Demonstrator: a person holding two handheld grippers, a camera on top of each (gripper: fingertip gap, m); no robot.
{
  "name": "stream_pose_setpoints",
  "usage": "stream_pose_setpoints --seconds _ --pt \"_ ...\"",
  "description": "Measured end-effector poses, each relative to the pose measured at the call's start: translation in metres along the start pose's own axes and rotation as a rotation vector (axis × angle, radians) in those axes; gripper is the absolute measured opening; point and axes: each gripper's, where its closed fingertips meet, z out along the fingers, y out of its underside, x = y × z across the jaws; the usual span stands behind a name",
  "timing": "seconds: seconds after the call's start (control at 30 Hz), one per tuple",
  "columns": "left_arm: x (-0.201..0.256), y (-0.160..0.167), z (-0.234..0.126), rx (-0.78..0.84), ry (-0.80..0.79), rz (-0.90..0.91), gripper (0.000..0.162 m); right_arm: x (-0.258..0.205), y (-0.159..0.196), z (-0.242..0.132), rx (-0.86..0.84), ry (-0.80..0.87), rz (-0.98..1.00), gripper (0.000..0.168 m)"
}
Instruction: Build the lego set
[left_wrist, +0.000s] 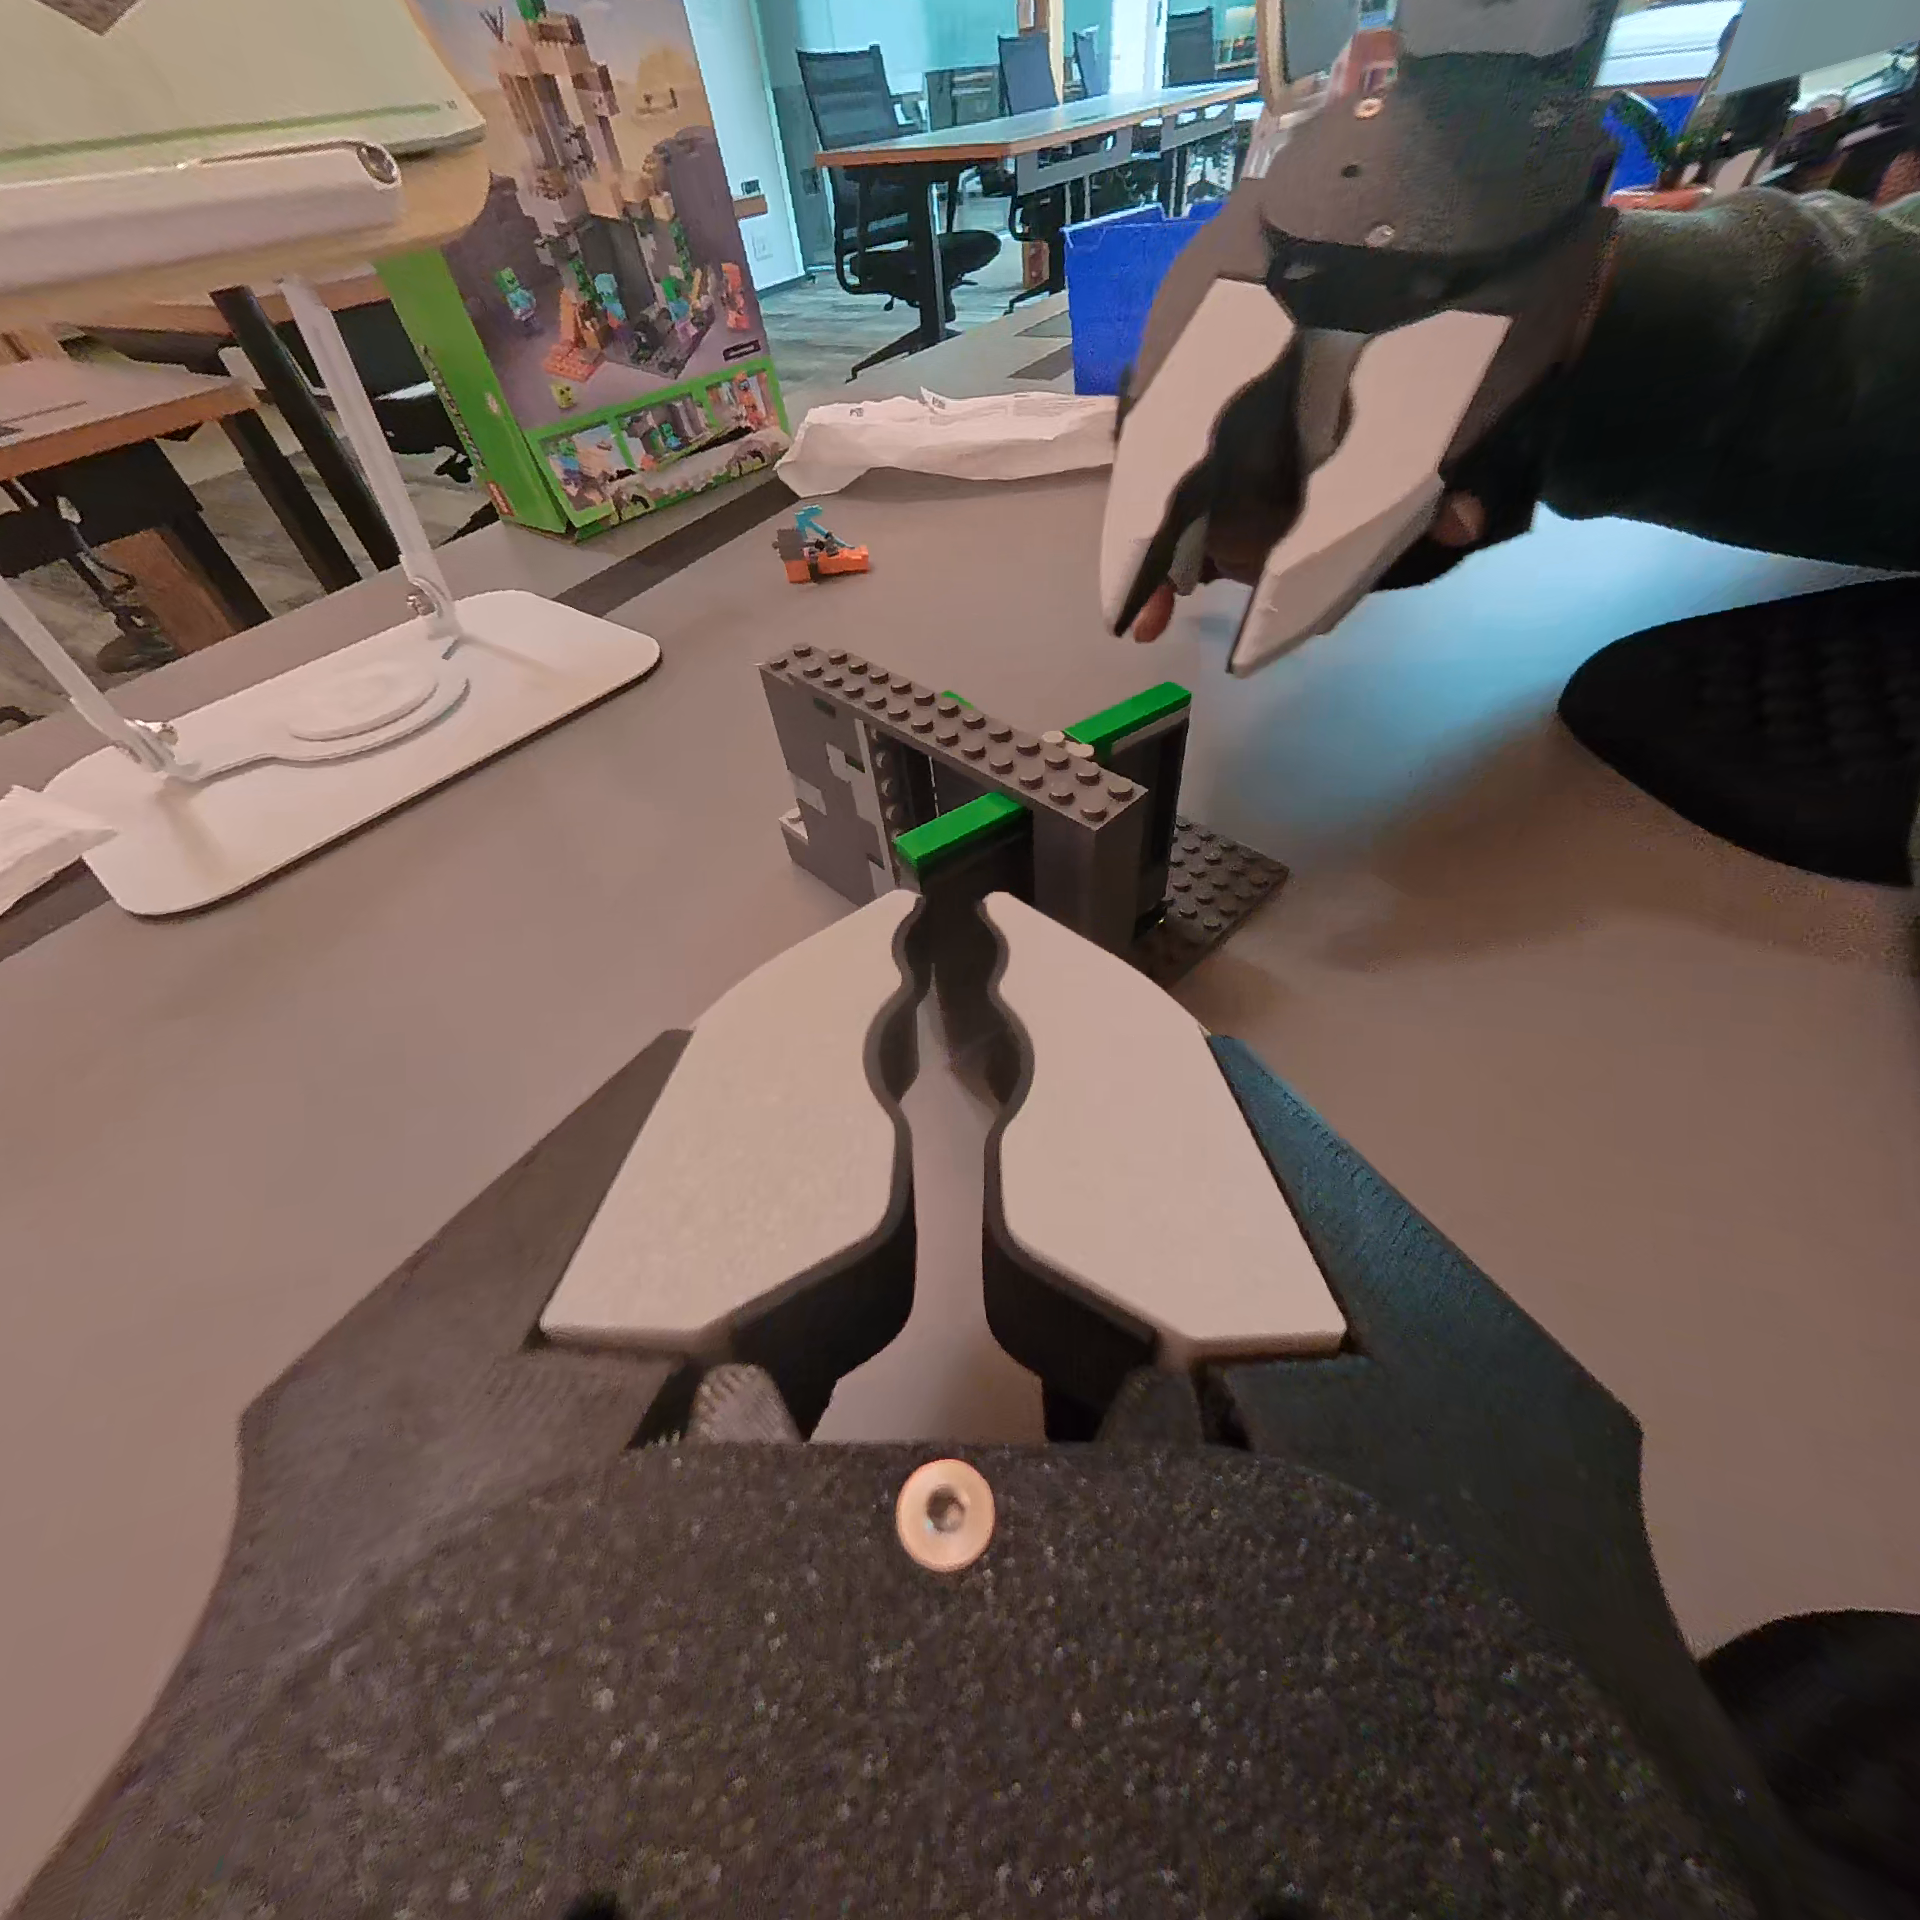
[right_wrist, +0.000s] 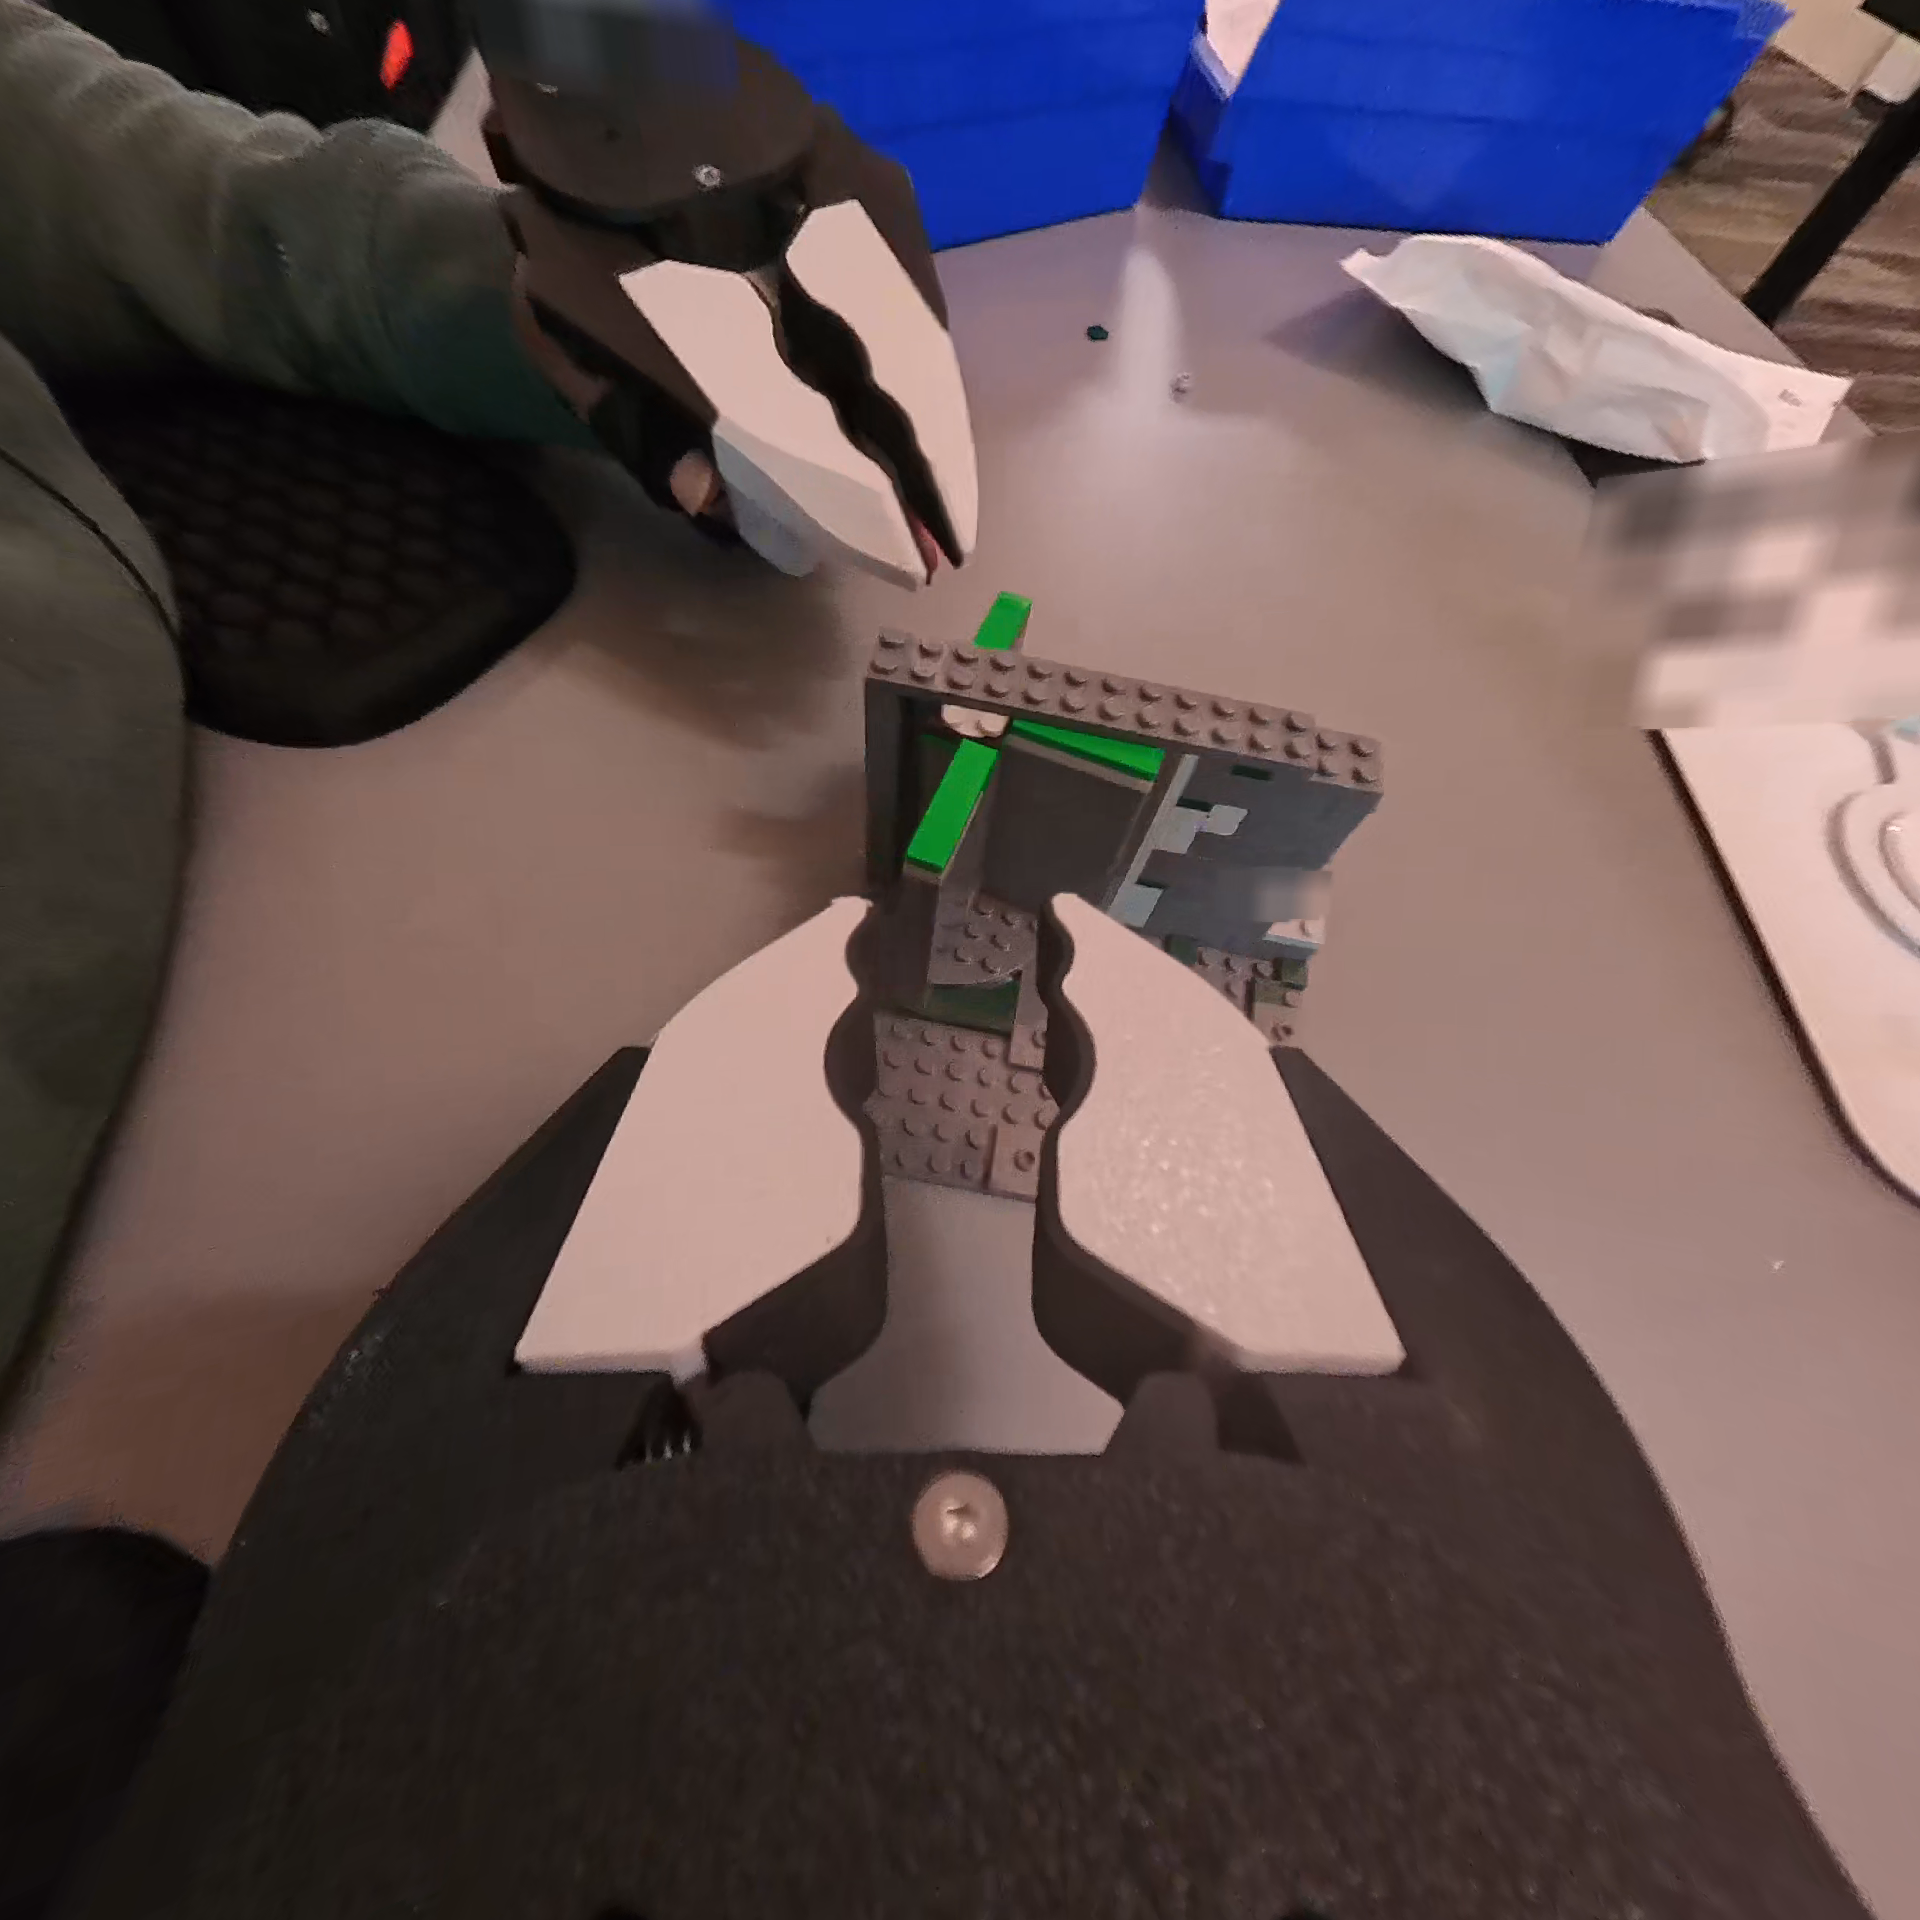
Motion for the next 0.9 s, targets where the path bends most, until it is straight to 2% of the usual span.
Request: stream_pose_setpoints --seconds 0.1,0.2,0.43,0.53,0.63,0.73,0.9 --pt "-0.001 0.001 0.001 -0.004 -0.008 -0.002 0.007 -0.002 0.007 0.008 -0.052 0.075 -0.019 0.029" --pt "-0.002 0.001 0.0 0.003 -0.015 -0.002 0.007 0.0 0.011 0.014 -0.075 0.111 -0.038 0.024" --pt "-0.002 0.0 -0.002 0.013 -0.02 0.0 0.007 0.024 0.019 0.009 -0.092 0.185 0.001 0.017" --pt "-0.004 0.0 -0.003 0.017 -0.028 -0.003 0.006 0.024 0.019 0.006 -0.091 0.169 0.005 0.018" --pt "-0.006 -0.001 -0.004 0.02 -0.038 -0.003 0.006 0.007 0.013 0.006 -0.062 0.082 0.02 0.024" --pt "-0.007 0.0 -0.004 0.019 -0.041 -0.01 0.006 0.001 0.01 0.013 -0.069 0.088 0.047 0.032" --pt "-0.008 0.0 -0.004 0.019 -0.047 -0.01 0.006 0.006 0.012 0.021 -0.076 0.138 0.031 0.021"
